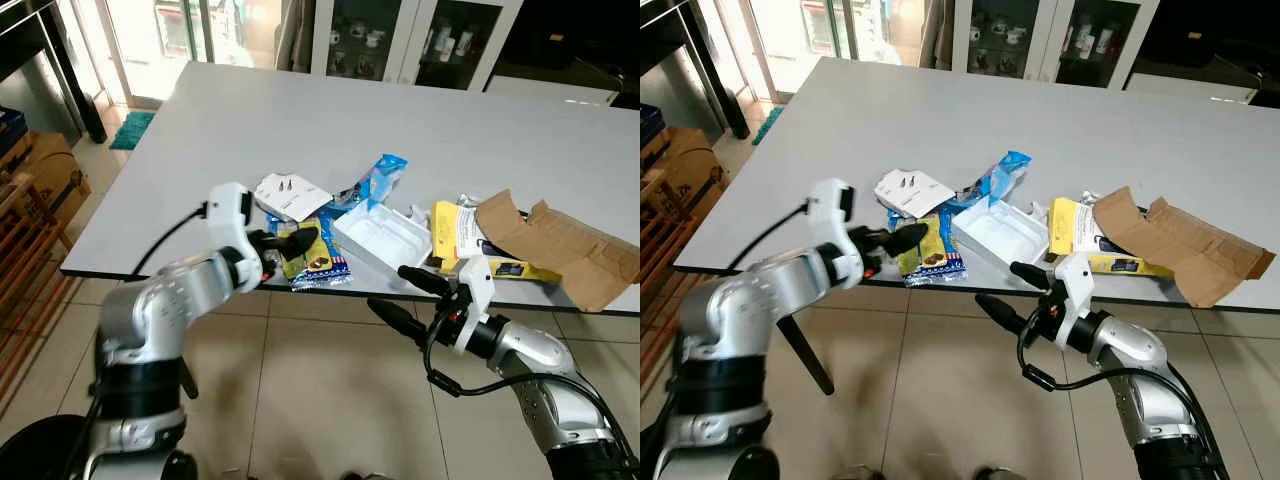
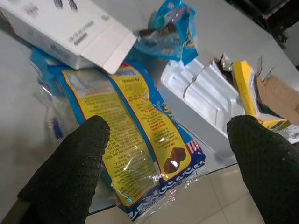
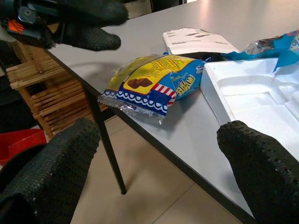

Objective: Picking trash to rubbish bin

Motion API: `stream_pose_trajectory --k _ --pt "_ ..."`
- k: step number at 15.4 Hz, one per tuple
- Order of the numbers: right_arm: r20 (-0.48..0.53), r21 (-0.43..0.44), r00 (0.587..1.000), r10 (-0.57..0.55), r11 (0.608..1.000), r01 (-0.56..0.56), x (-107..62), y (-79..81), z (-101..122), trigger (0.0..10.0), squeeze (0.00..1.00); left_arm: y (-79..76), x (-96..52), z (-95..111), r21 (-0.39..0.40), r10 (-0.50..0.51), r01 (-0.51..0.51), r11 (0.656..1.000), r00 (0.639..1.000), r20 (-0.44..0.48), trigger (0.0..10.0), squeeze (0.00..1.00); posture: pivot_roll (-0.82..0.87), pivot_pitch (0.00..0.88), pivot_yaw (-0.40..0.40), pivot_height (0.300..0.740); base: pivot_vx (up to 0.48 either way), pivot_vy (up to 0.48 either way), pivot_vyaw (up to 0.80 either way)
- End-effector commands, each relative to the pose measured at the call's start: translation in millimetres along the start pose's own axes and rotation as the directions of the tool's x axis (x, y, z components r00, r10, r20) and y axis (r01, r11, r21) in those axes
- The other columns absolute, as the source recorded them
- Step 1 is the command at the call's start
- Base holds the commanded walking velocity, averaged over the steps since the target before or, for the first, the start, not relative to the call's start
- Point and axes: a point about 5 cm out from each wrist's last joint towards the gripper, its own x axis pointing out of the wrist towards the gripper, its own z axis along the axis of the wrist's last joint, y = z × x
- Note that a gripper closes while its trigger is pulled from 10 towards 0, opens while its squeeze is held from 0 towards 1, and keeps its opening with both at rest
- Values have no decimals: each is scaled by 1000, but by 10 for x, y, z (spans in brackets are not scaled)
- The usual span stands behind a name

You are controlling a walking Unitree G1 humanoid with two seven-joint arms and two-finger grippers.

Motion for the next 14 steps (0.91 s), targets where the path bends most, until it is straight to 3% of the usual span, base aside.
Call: stream_pose_trajectory --k 1,3,4,7,11,14 --pt "3 3 1000 6 1000 -6 -11 14 19 10000 0 -5 44 11 -10 19 -19 1000 999 -27 10000 0 -28 62 -59 740 0 0 0" --pt "5 5 1000 6 1000 -6 -9 22 21 10000 0 15 59 20 -27 34 -35 999 999 -38 10000 0 -29 63 -56 740 0 0 0" --pt "9 14 1000 9 1000 -9 -8 48 14 10000 0 116 63 25 -32 96 -99 995 993 -64 10000 0 -27 69 -53 740 0 0 0" --pt "9 20 1000 7 1000 -7 -9 48 8 10000 0 214 42 33 -36 150 -153 988 986 -77 10000 0 -21 78 -57 740 0 0 0" --pt "7 21 1000 3 1000 -3 -6 39 15 10000 0 225 84 -10 -50 155 -161 986 983 -103 10000 0 -26 82 -60 740 0 0 0" --pt "3 25 1000 5 1000 -5 -9 55 11 10000 0 146 176 -72 -68 103 -112 991 987 -122 10000 0 -33 84 -62 740 0 0 0"
